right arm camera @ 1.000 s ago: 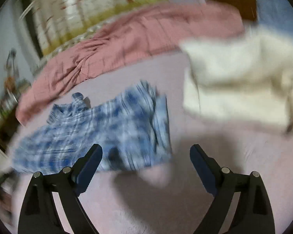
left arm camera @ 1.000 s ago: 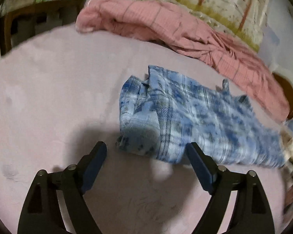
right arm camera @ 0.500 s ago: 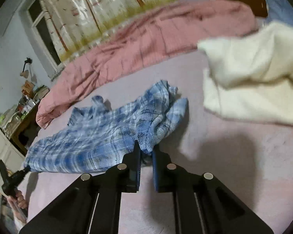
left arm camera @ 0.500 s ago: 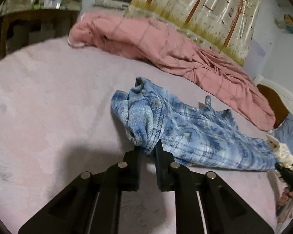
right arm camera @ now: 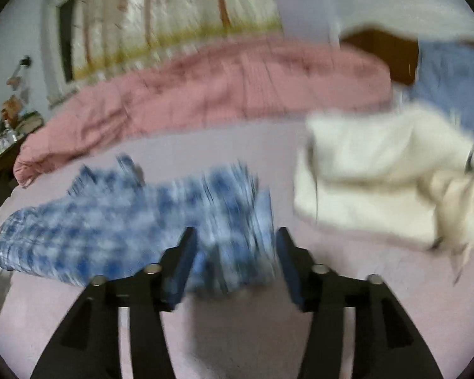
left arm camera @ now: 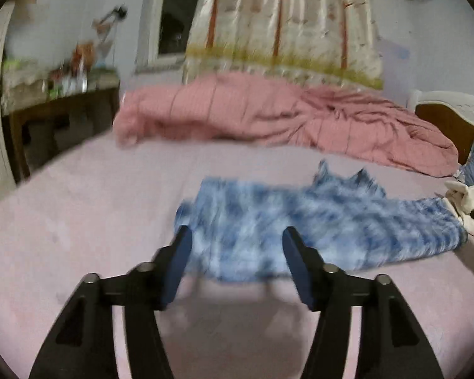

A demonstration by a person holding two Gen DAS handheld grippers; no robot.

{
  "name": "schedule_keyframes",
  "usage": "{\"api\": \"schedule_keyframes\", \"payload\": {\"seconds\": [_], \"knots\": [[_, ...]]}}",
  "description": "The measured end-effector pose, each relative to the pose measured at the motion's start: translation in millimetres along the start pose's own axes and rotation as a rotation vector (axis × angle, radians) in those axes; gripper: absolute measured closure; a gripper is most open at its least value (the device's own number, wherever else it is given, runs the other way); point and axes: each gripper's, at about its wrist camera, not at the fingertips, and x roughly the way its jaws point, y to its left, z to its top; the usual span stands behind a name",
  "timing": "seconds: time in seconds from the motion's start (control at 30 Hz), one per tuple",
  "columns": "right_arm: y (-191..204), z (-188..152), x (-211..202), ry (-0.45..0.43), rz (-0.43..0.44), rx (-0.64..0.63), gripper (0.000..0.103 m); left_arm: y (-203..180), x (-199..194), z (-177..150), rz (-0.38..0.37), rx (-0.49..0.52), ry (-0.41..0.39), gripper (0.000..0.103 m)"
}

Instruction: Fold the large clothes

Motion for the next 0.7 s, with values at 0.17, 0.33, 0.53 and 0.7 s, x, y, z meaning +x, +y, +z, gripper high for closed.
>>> {"api": "schedule_keyframes", "payload": {"seconds": [0.17, 0.33, 0.53, 0.7], "knots": [[52.1, 47.1, -12.2, 0.024, 0.159, -0.117, 0.026, -60.2, 49.2, 56.7, -0.020, 0.187, 0.068, 0.043], [114.9, 78.5, 29.0, 0.161, 0.211, -0.163, 0.018, -88.5, 104.9, 86.4, -0.033, 0.149, 0.187, 0.038], [130.9, 36.4, 90.1, 0.246, 0.138, -0.152, 0.023, -91.8, 155.0, 41.9, 0.023, 0.132, 0.323, 0.038], [137.6, 1.8, 110.4, 0.338, 0.245, -0.229, 0.080, -85.5, 174.4, 7.3, 0.030, 0.134, 0.378, 0.048]]}}
